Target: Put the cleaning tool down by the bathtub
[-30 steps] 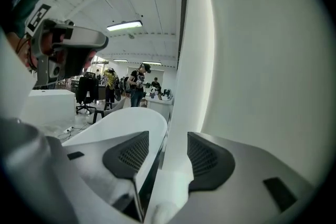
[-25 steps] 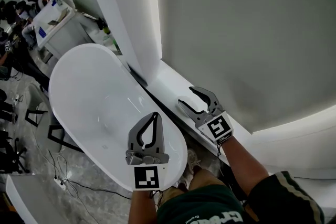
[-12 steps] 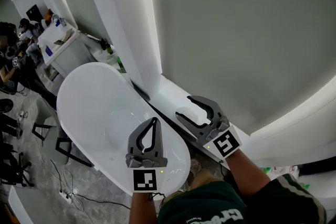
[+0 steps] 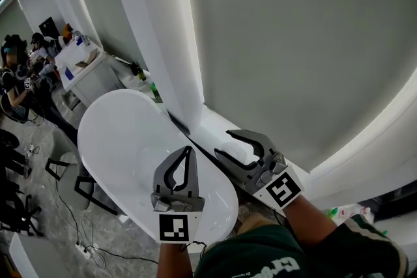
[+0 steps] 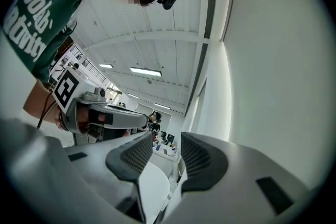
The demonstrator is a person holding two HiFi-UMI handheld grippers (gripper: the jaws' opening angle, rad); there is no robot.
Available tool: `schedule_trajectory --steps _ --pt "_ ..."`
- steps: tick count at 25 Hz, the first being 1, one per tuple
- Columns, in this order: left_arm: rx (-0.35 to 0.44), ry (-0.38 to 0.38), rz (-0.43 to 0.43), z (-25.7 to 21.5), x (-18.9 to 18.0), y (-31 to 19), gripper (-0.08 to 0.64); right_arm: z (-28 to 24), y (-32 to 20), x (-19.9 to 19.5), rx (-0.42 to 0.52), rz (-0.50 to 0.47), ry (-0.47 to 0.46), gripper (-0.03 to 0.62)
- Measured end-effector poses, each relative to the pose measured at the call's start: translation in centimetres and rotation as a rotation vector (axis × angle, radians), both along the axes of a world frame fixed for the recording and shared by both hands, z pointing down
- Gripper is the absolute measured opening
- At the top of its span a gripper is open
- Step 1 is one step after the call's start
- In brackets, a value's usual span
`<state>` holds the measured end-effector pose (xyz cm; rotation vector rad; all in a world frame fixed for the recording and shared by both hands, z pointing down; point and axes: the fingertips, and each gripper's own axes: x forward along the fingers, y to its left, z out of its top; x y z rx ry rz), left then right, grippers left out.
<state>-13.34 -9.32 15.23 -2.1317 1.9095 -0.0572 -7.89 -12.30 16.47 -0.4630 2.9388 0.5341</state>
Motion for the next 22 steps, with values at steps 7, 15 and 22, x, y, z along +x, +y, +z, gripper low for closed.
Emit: schedule_trajectory --steps 7,15,22 --pt "0.017 -0.032 0.015 -0.7 0.9 1.2 0.006 -0.6 2.1 -0.4 0.028 -0.029 0.006 0.082" --pt "0.004 -0.035 0.005 -0.2 0.7 2.0 0.006 -0.4 2.9 -0.9 0.005 -0.029 -0.012 0.017" --pt "-0.012 -0.115 -0.01 0.2 0.7 3.0 0.006 -0.7 2.5 -0.9 -0.045 0.003 -0.05 0.015"
